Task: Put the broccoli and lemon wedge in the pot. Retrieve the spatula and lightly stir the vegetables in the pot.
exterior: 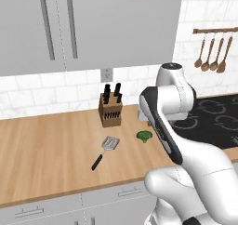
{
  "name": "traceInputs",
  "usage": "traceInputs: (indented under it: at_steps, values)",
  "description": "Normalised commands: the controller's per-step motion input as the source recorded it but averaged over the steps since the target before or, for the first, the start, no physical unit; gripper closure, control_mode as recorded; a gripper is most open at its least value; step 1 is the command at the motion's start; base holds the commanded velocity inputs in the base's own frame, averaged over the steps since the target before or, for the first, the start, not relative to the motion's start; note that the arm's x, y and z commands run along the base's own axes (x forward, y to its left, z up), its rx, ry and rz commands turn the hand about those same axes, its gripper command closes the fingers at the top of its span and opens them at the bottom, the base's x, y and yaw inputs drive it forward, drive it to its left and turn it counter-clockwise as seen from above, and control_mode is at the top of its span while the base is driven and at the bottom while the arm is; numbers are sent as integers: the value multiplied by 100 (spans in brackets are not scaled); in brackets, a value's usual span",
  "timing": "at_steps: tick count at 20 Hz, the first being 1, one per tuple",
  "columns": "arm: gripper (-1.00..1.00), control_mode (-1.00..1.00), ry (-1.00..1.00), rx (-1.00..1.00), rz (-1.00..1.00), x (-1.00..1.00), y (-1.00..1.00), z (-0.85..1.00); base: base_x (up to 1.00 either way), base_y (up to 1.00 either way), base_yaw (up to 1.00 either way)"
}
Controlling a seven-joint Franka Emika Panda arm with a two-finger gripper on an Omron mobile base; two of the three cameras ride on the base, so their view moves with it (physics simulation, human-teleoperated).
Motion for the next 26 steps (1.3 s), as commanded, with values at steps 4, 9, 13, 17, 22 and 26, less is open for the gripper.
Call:
traceInputs:
  at_steps: [4, 9, 13, 17, 22, 26]
  values:
    - [-100, -100, 8, 0, -15, 56, 0, -93, 0, 0, 0]
    - [-100, -100, 0, 0, -12, 65, 0, -58, 0, 0, 0]
    - [-100, -100, 0, 0, -9, 46, 0, -46, 0, 0, 0]
    - [-100, -100, 0, 0, -5, 25, 0, -38, 0, 0, 0]
    - [-100, -100, -5, 0, -5, 8, 0, -11, 0, 0, 0]
    - [-100, -100, -10, 0, -14, 0, 0, -10, 0, 0, 0]
